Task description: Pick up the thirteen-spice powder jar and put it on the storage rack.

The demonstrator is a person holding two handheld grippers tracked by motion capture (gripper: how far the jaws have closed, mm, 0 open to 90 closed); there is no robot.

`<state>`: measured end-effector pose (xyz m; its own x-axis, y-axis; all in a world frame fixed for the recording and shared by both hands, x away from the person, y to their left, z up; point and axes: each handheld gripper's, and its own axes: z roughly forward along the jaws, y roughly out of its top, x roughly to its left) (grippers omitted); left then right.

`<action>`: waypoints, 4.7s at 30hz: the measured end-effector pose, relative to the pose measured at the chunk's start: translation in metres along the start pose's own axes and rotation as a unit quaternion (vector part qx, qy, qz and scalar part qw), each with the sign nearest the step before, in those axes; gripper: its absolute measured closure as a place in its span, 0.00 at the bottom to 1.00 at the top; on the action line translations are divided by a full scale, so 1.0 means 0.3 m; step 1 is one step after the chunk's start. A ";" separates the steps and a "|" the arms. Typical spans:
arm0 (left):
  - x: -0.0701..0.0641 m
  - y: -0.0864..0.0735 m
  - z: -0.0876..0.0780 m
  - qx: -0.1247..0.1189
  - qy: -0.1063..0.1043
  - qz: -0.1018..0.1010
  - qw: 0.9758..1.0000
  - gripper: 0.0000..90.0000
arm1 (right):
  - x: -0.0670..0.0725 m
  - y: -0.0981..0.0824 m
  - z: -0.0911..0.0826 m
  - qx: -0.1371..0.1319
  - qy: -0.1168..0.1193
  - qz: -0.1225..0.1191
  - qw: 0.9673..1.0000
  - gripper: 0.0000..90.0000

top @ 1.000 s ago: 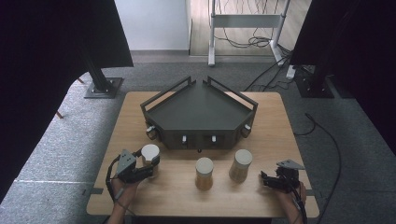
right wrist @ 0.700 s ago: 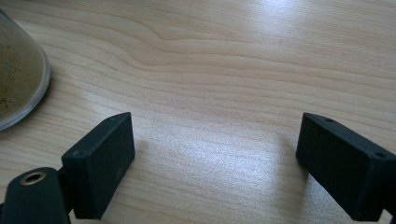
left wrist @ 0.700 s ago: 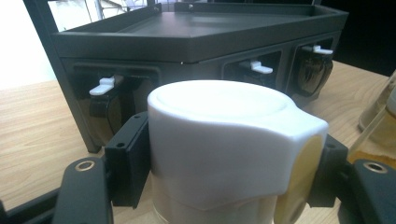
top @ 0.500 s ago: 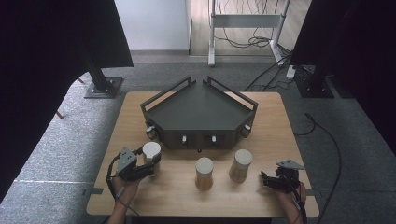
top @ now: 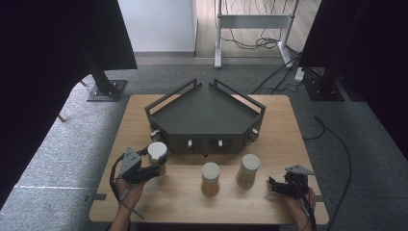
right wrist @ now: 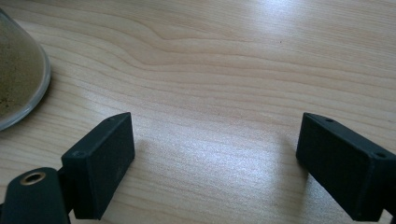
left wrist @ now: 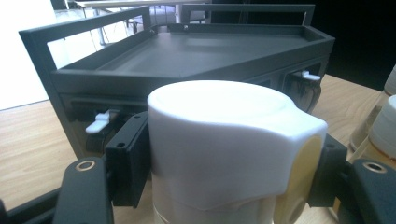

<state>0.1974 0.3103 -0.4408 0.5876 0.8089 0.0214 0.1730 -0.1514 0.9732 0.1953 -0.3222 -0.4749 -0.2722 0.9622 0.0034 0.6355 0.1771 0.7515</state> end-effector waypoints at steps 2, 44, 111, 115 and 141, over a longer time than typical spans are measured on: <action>0.000 0.010 0.004 -0.001 -0.001 0.002 1.000 0.35 | 0.000 0.000 0.000 0.000 0.000 0.000 1.000 0.12; 0.066 0.198 0.061 -0.014 -0.010 0.002 1.000 0.35 | -0.001 -0.002 -0.003 0.001 0.002 -0.001 1.000 0.12; 0.119 0.412 0.385 -0.027 0.021 0.014 0.999 0.35 | -0.018 -0.009 -0.006 -0.004 0.010 0.005 1.000 0.12; 0.133 0.404 0.411 -0.028 0.022 0.003 0.999 0.35 | -0.019 -0.009 -0.007 -0.004 0.011 0.005 1.000 0.12; 0.161 0.318 0.444 -0.038 0.027 -0.014 0.999 0.34 | -0.018 -0.008 -0.007 -0.002 0.011 0.000 1.000 0.12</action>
<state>0.3475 0.2592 -0.3775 0.5393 0.8421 0.0052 0.1266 -0.0872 0.9881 0.1940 -0.3282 -0.4753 -0.2879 0.9575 0.0183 0.6326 0.1758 0.7543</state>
